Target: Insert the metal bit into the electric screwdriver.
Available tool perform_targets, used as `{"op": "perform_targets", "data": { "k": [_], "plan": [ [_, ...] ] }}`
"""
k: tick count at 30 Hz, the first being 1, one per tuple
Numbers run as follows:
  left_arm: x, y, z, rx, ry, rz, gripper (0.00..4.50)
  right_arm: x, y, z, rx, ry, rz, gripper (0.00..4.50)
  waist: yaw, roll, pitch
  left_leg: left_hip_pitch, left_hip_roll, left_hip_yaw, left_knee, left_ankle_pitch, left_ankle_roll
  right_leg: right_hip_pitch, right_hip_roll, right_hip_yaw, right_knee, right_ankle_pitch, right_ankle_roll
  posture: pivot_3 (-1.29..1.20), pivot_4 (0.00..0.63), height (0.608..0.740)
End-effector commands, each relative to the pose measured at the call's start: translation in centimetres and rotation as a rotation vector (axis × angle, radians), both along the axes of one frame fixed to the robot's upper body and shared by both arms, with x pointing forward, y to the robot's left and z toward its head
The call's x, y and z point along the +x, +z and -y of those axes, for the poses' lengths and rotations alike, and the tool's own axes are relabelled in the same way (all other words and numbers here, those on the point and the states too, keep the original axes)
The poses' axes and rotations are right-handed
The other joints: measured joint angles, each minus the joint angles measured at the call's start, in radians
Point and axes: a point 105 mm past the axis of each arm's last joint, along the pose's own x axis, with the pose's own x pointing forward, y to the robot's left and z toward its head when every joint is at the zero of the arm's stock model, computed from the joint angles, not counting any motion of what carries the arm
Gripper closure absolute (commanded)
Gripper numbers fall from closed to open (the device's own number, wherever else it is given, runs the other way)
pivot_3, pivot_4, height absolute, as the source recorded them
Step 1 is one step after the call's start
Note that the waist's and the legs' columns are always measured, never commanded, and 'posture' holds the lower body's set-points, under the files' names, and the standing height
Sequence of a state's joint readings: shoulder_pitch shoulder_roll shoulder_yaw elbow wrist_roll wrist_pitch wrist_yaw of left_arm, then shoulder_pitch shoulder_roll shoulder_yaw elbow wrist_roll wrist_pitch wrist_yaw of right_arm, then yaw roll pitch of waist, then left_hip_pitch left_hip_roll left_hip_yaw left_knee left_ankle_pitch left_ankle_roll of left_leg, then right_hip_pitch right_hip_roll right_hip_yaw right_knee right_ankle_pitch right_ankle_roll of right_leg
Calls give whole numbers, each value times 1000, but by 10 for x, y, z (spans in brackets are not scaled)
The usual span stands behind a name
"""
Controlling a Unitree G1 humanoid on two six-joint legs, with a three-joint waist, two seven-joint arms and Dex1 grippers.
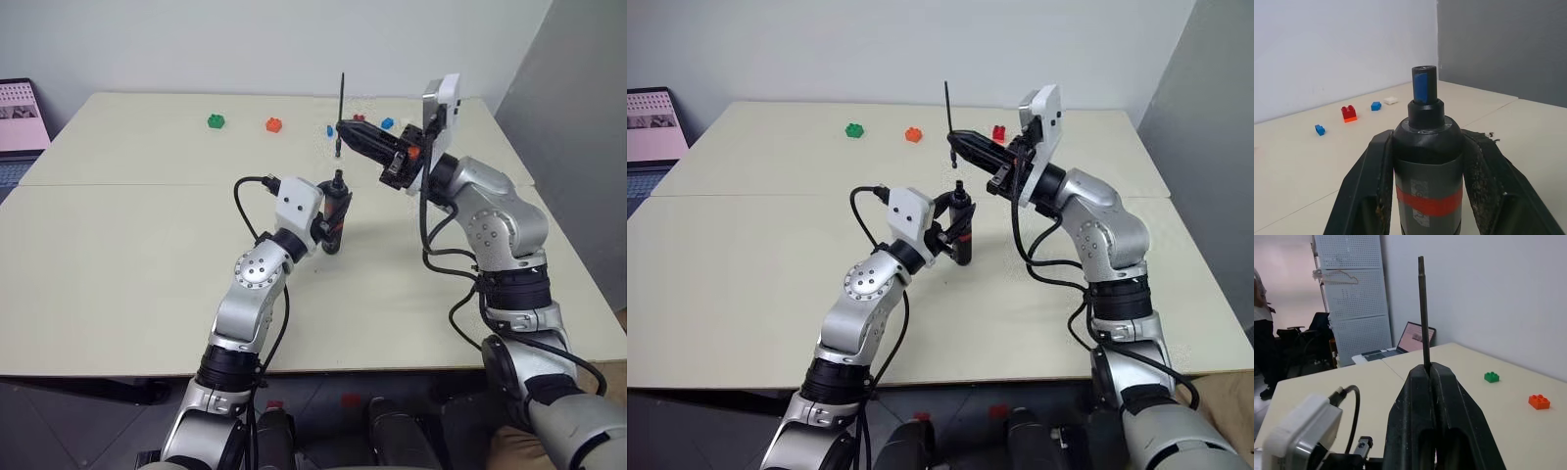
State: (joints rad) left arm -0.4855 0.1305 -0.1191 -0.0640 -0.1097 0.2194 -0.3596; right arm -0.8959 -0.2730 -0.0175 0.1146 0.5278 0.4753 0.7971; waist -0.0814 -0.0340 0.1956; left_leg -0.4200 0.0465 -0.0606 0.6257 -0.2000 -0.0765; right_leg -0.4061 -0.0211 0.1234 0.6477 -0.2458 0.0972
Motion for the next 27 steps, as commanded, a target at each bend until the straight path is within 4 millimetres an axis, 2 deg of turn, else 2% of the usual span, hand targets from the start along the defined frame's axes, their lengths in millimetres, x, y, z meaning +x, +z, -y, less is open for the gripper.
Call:
{"op": "perform_targets", "data": {
  "k": [1,27],
  "plan": [
    [-3,17,2,-15,-7,66,2856,-3,17,0,16,15,80,4500,0,0,0,0,0,0,0,0,0,0,0,0,0,0,0,0,150,740],
    [-3,17,0,-5,-6,70,2856,2,4,5,-23,34,55,4500,0,0,0,0,0,0,0,0,0,0,0,0,0,0,0,0,150,740]
  ]
}}
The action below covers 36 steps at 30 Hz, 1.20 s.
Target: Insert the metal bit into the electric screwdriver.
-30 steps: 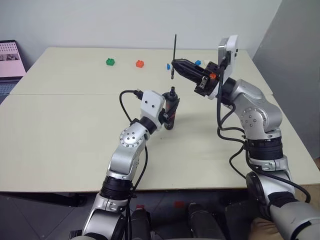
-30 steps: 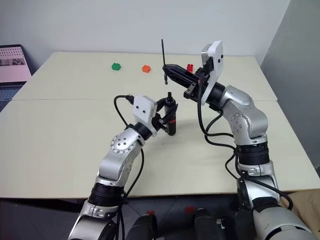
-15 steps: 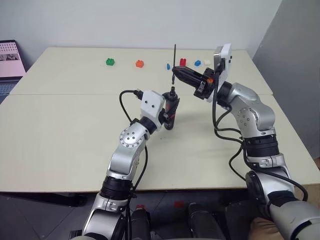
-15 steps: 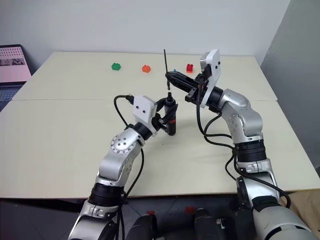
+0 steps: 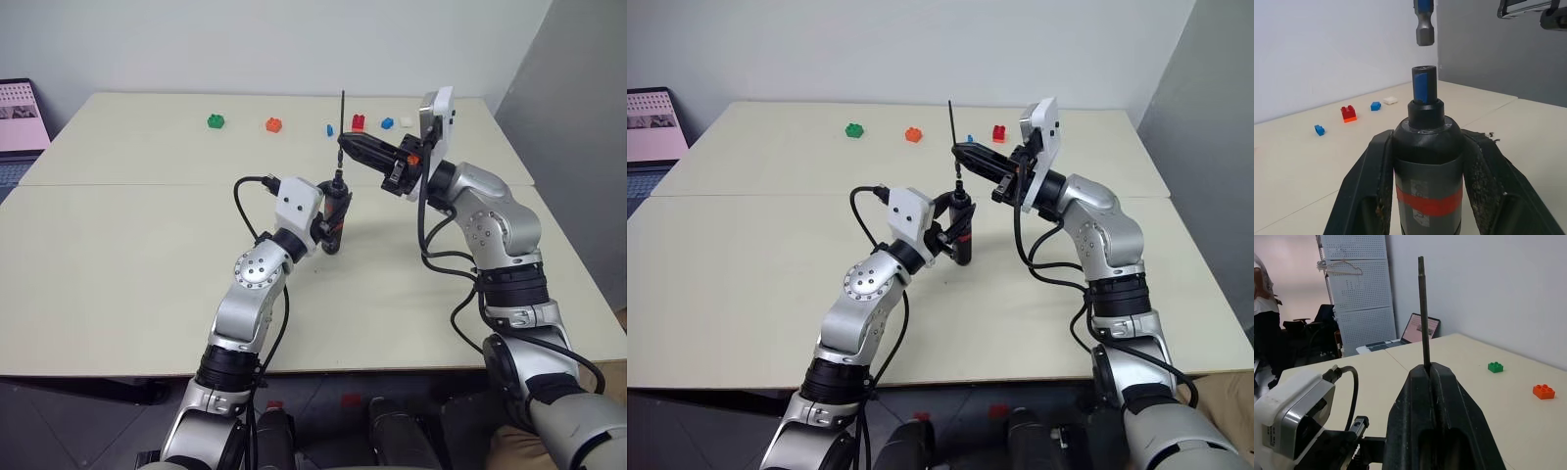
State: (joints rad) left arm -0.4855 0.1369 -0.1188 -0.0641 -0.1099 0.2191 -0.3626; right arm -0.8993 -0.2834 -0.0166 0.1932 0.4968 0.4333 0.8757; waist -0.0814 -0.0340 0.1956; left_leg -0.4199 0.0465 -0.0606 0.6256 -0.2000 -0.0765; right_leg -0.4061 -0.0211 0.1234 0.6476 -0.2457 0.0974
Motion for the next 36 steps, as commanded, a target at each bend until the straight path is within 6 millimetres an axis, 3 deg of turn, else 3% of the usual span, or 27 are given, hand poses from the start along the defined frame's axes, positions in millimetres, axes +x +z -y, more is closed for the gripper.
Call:
{"op": "perform_targets", "data": {
  "k": [1,36],
  "plan": [
    [-3,17,1,-11,-7,69,2856,-4,15,0,8,11,63,4500,0,0,0,0,0,0,0,0,0,0,0,0,0,0,0,0,150,740],
    [-2,16,-3,-2,1,65,2856,1,8,-3,5,18,50,4500,0,0,0,0,0,0,0,0,0,0,0,0,0,0,0,0,150,740]
  ]
}}
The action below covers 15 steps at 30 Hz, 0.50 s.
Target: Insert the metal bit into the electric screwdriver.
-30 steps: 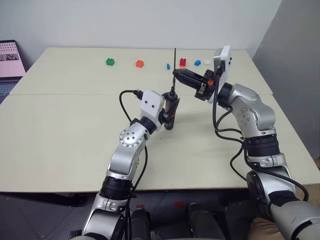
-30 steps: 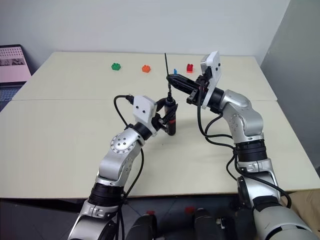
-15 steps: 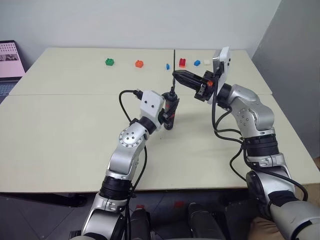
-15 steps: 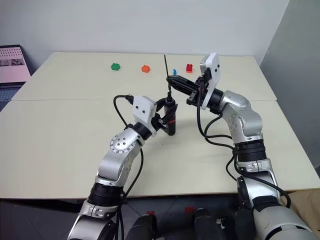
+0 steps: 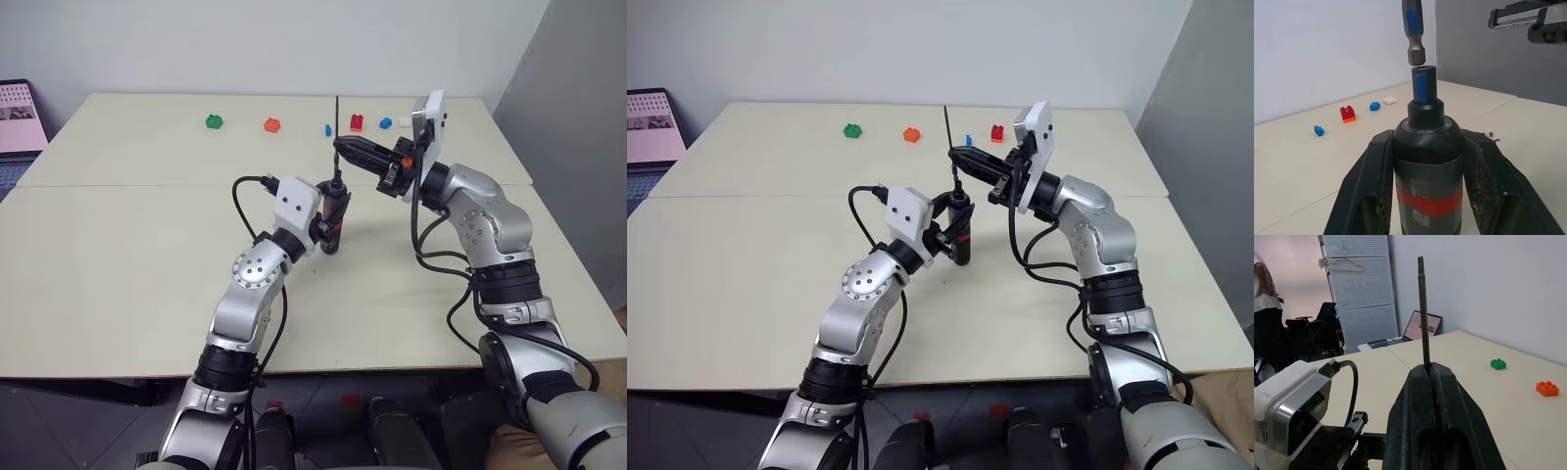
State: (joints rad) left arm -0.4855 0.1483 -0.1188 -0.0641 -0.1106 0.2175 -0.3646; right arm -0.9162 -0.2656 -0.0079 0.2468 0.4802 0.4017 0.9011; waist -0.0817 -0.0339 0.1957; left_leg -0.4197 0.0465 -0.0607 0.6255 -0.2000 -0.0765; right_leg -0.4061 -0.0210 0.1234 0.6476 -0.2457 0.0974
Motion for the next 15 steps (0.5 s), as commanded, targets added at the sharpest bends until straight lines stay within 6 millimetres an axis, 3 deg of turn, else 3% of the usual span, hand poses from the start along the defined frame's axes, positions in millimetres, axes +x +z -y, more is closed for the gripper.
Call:
{"op": "perform_targets", "data": {
  "k": [1,15],
  "plan": [
    [-2,16,-1,-11,-1,62,2856,-2,11,2,8,-3,51,4500,0,0,0,0,0,0,0,0,0,0,0,0,0,0,0,0,150,740],
    [-1,18,-5,-15,12,65,2856,3,3,6,3,-32,33,4500,0,0,0,0,0,0,0,0,0,0,0,0,0,0,0,0,150,740]
  ]
}}
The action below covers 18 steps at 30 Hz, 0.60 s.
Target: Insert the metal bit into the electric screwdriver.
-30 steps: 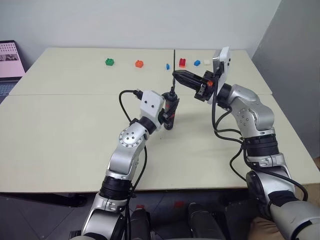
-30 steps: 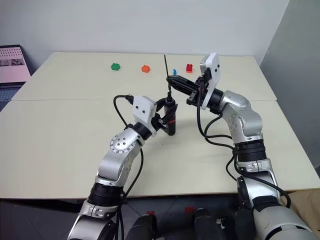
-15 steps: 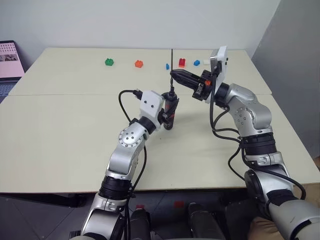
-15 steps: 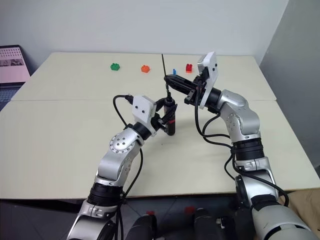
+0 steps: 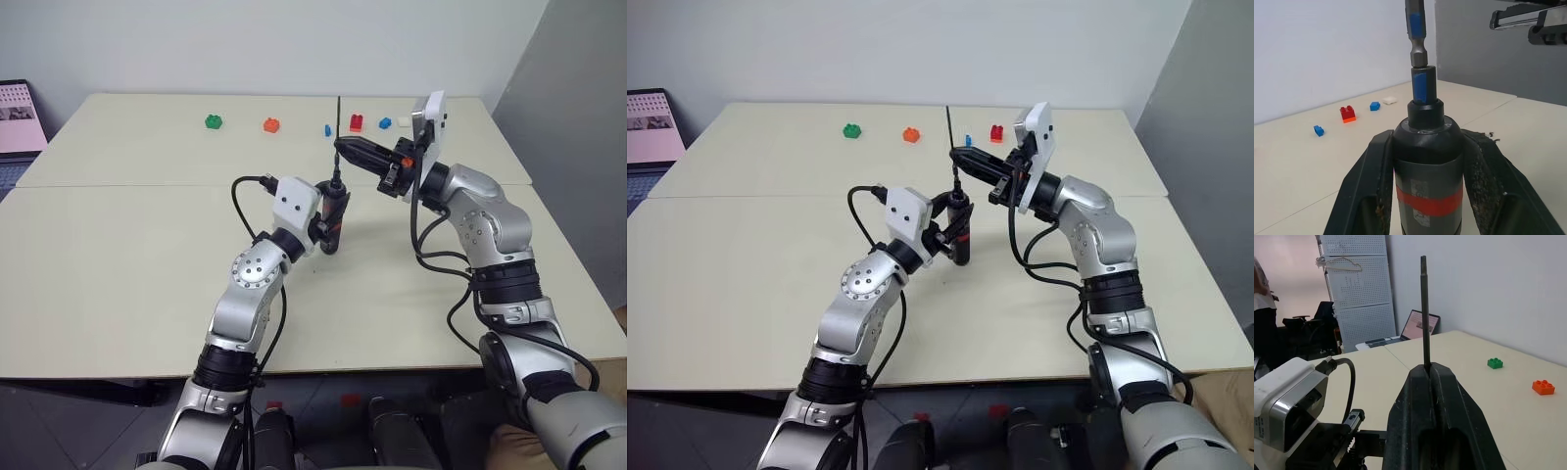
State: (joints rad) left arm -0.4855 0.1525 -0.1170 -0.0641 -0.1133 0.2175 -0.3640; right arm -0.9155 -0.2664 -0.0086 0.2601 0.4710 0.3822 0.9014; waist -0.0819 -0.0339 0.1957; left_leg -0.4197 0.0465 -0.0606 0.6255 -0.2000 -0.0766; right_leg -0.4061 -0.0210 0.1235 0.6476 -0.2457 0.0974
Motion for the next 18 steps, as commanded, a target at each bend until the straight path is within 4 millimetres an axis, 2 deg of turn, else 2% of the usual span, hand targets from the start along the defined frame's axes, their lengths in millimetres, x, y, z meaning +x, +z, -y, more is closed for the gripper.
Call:
{"op": "perform_targets", "data": {
  "k": [1,5,18],
  "plan": [
    [-1,18,-4,-15,10,65,2856,1,4,5,5,-22,25,4500,0,0,0,0,0,0,0,0,0,0,0,0,0,0,0,0,150,740],
    [-1,18,-5,-17,17,64,2856,0,1,4,0,-16,18,4500,-1,0,0,0,0,0,0,0,0,0,0,0,0,0,0,0,150,740],
    [1,17,-7,-12,25,57,2856,-13,9,0,22,39,15,4500,-1,0,0,0,0,0,0,0,0,0,0,0,0,0,0,0,150,740]
  ]
}}
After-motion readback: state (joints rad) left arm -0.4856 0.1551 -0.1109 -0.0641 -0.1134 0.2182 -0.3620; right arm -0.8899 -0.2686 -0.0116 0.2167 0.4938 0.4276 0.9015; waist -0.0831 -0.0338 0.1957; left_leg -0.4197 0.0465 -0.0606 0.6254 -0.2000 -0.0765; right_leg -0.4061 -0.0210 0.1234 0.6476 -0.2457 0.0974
